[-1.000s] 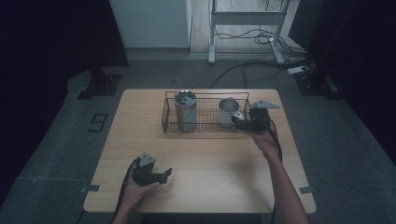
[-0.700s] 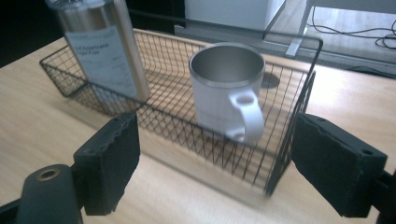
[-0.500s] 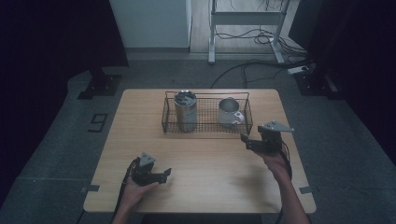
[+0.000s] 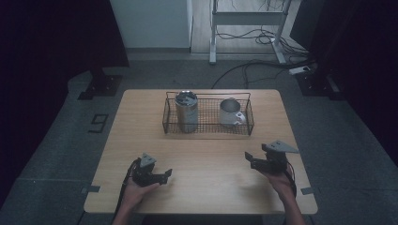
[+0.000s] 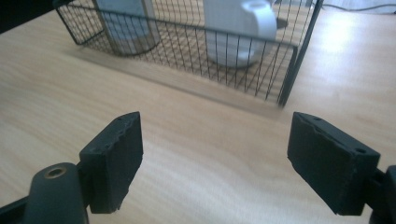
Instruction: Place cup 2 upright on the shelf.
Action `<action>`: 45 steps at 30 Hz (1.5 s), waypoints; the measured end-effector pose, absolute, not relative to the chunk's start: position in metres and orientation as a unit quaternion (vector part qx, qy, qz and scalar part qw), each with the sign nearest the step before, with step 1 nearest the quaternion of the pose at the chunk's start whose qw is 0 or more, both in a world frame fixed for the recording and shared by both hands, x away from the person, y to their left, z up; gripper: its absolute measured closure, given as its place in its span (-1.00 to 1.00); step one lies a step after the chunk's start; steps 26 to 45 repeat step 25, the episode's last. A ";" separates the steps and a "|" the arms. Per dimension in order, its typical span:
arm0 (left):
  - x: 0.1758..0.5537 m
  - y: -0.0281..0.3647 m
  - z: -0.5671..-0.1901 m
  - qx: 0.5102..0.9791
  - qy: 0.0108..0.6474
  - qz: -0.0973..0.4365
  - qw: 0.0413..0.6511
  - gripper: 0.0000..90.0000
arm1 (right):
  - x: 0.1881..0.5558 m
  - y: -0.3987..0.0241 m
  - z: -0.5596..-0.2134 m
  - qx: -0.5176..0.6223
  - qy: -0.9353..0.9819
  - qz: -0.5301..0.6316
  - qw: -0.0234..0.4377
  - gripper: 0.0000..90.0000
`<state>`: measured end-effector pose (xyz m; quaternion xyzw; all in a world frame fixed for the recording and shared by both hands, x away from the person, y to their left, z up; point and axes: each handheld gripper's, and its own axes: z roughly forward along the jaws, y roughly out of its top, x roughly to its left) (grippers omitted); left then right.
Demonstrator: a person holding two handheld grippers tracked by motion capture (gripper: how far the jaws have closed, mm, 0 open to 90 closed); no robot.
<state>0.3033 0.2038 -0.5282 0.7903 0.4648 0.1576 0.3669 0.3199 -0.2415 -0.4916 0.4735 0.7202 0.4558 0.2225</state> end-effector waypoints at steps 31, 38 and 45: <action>0.303 0.203 -0.529 0.793 0.462 0.160 0.362 -0.68 | 0.307 -0.241 -0.518 0.477 0.727 0.443 0.217 -0.58; 0.303 0.203 -0.529 0.793 0.462 0.160 0.362 -0.68 | 0.307 -0.241 -0.518 0.477 0.727 0.443 0.217 -0.58; 0.303 0.203 -0.529 0.793 0.462 0.160 0.362 -0.68 | 0.307 -0.241 -0.518 0.477 0.727 0.443 0.217 -0.58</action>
